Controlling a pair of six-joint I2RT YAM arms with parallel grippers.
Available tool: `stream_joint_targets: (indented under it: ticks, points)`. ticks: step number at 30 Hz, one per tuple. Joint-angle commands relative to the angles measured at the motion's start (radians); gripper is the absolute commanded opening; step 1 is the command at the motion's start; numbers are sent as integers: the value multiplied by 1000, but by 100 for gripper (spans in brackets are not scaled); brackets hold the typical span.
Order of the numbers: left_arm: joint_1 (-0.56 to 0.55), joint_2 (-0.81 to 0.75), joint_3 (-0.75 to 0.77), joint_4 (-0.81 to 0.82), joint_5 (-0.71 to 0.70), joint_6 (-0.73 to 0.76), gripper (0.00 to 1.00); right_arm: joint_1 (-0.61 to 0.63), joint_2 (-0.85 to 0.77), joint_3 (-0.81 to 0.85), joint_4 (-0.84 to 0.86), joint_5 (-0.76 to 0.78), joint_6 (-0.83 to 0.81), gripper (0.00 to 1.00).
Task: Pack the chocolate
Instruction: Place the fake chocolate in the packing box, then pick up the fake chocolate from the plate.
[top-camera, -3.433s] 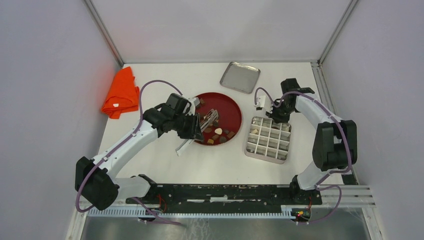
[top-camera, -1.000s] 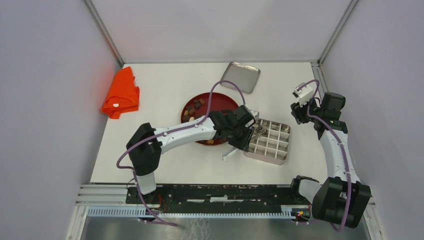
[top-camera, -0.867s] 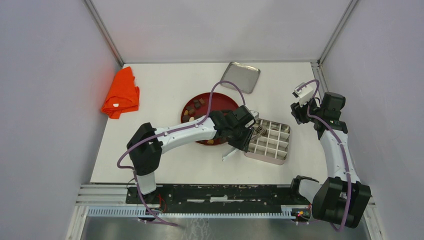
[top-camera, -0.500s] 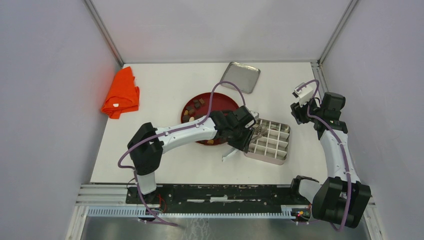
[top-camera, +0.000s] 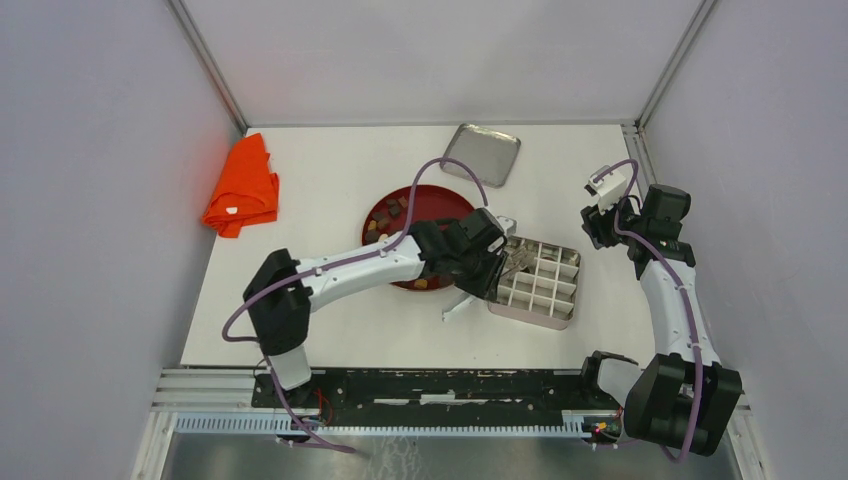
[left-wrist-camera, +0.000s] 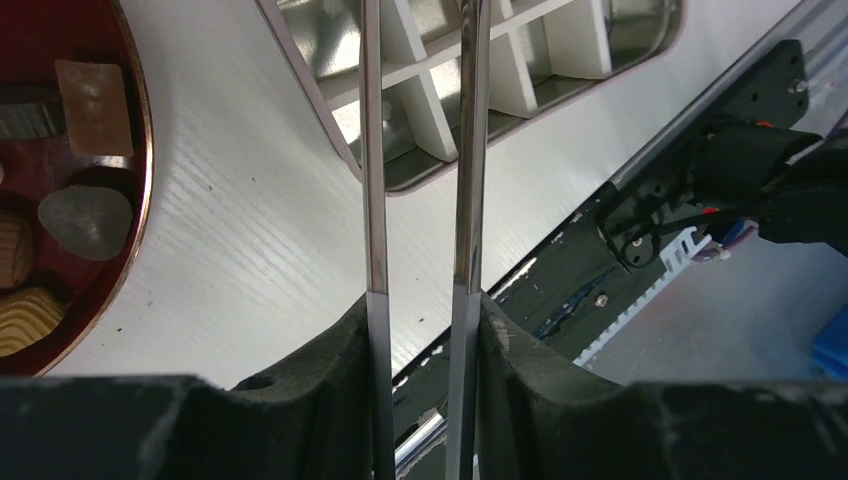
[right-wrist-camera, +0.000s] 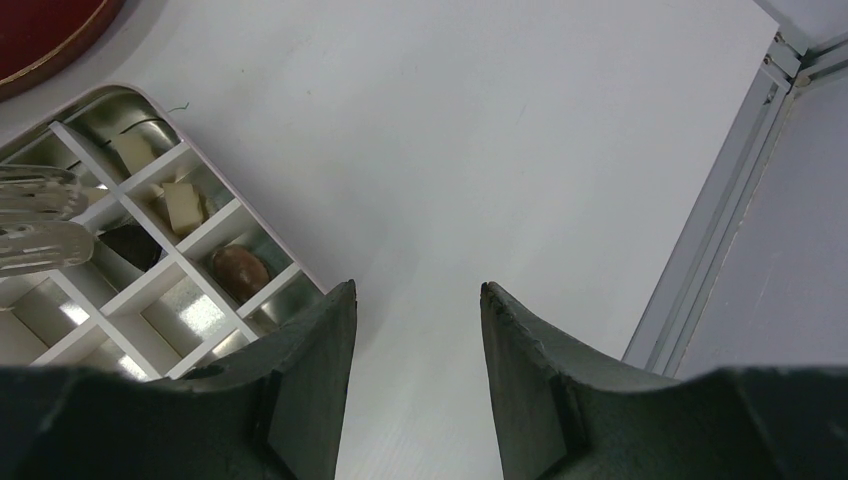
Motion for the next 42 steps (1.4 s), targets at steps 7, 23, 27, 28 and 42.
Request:
stream_joint_targets:
  ticks: [7, 23, 27, 28, 42]
  points:
    - [109, -301, -142, -15, -36, 7, 38, -3, 27, 17, -6, -91, -17, 55]
    - [380, -389, -278, -179, -59, 171, 41, 0, 80, 21, -35, -190, -32, 55]
    - [380, -368, -274, -178, -92, 156, 42, -1, 82, 21, -37, -190, -34, 55]
    - [380, -360, -272, -179, -92, 154, 42, 0, 81, 21, -37, -192, -34, 55]
    - [404, -296, -307, -115, -1, 157, 46, 5, 76, 25, -45, -190, -43, 55]
